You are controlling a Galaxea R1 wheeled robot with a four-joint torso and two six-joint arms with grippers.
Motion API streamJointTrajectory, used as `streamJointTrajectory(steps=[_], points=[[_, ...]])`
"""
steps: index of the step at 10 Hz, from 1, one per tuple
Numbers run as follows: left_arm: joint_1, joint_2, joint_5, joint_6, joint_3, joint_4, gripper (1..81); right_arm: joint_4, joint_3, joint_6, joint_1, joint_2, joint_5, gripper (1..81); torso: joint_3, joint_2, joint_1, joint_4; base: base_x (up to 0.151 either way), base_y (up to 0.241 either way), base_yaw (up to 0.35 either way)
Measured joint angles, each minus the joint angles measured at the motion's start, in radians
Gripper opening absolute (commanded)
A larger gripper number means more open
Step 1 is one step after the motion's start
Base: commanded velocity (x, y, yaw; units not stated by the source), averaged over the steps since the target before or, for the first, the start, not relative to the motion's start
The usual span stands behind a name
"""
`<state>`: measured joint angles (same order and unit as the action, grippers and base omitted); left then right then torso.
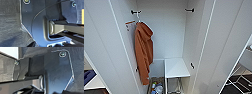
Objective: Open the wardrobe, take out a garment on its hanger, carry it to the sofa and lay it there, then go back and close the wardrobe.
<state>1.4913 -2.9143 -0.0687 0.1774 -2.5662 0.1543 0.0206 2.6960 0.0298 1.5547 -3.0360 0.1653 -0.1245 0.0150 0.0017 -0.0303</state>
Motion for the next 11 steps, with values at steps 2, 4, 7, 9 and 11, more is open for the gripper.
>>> streamJointTrajectory(steps=[2, 4, 7, 9, 11], points=[[0.0, 0.015, 0.007, -0.083, 0.013, -0.089, 81.1, 0.0, -0.043, -0.001, 0.001, 0.021, -0.001, 81.1, 0.0, 0.0, 0.0, 0.0, 0.0, 0.0, 0.0], [0.0, 0.06, 0.017, -0.096, 0.035, -0.106, 81.1, 0.0, -0.139, -0.001, -0.014, 0.096, -0.001, 81.1, 0.0, 0.0, 0.0, 0.0, 0.0, 0.0, 0.0], [-0.021, 0.131, 0.021, -0.101, 0.092, -0.106, 81.1, 0.001, -0.294, -0.002, -0.044, 0.23, 0.001, 81.1, 0.011, 0.0, 0.0, 0.0, 0.0, 0.0, 0.0], [-0.042, 0.212, 0.026, -0.102, 0.215, -0.106, 81.1, 0.002, -0.463, -0.008, -0.068, 0.394, 0.005, 81.1, 0.041, 0.0, 0.0, 0.005, 0.0, 0.0, 0.0], [-0.059, 0.314, 0.022, -0.101, 0.385, -0.106, 81.1, 0.008, -0.553, -0.013, -0.09, 0.483, 0.004, 81.1, 0.046, 0.0, -0.001, 0.005, 0.0, 0.0, 0.0]])
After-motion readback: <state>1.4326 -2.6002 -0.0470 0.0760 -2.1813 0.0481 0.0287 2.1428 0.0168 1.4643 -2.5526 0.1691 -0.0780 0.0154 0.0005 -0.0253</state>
